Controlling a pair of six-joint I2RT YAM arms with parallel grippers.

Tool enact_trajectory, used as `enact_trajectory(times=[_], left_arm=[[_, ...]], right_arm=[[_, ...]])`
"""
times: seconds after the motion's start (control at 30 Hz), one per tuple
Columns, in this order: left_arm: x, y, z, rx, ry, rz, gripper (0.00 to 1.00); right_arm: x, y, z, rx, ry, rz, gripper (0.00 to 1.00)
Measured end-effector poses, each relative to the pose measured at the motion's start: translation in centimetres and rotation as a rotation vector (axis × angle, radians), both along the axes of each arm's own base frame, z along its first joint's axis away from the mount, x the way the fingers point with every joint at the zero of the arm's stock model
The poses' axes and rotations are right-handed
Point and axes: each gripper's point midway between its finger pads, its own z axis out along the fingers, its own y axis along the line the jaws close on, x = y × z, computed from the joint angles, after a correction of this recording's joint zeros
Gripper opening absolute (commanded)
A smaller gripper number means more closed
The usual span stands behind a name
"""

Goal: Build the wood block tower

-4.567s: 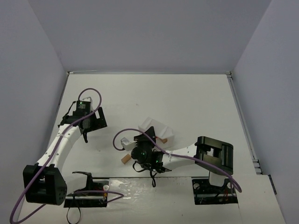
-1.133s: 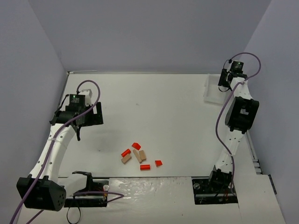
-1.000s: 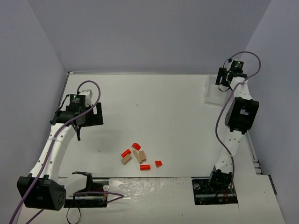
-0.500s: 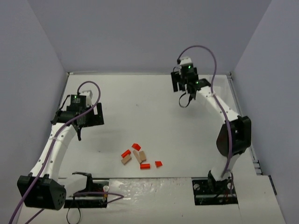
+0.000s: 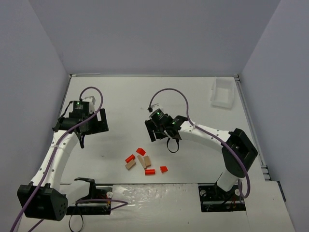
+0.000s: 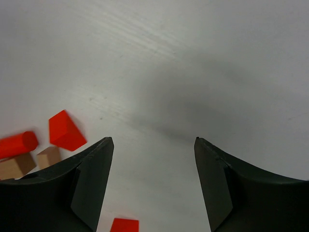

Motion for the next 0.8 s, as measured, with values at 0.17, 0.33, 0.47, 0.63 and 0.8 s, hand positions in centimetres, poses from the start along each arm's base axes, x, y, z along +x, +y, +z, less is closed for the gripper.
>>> enact_trajectory(times=[0.17,0.33,0.47,0.63,0.8], left_arm=[[-0.5,-0.1,-0.9,-0.012,0.026,0.02,0.84],[-0.8,-0.1,-1.2,-0.018,0.036,0.029,0.84],[-0.9,-0.2,-1.0,-0.028,0.029,0.036,0.84],[-1.0,-0.3,-1.0,-0.035,0.028,0.034,0.84],[-1.1,-0.4,-1.0,-0.042,0.029,0.026,0.84]], right_arm=[[-3.9,3.4,-0.2,0.028,0.025,0.084,0.62],[-5.2,4.3,-0.2,0.039,0.035,0.106,0.59],[-5.9,4.8,-0.5,0.039,0.045,0.116,0.58],[-7.2,5.5,-1.8,0.022,0.075,0.139,0.57],[-8.4,6.1,-2.6,0.012,0.099,0.154,0.56]])
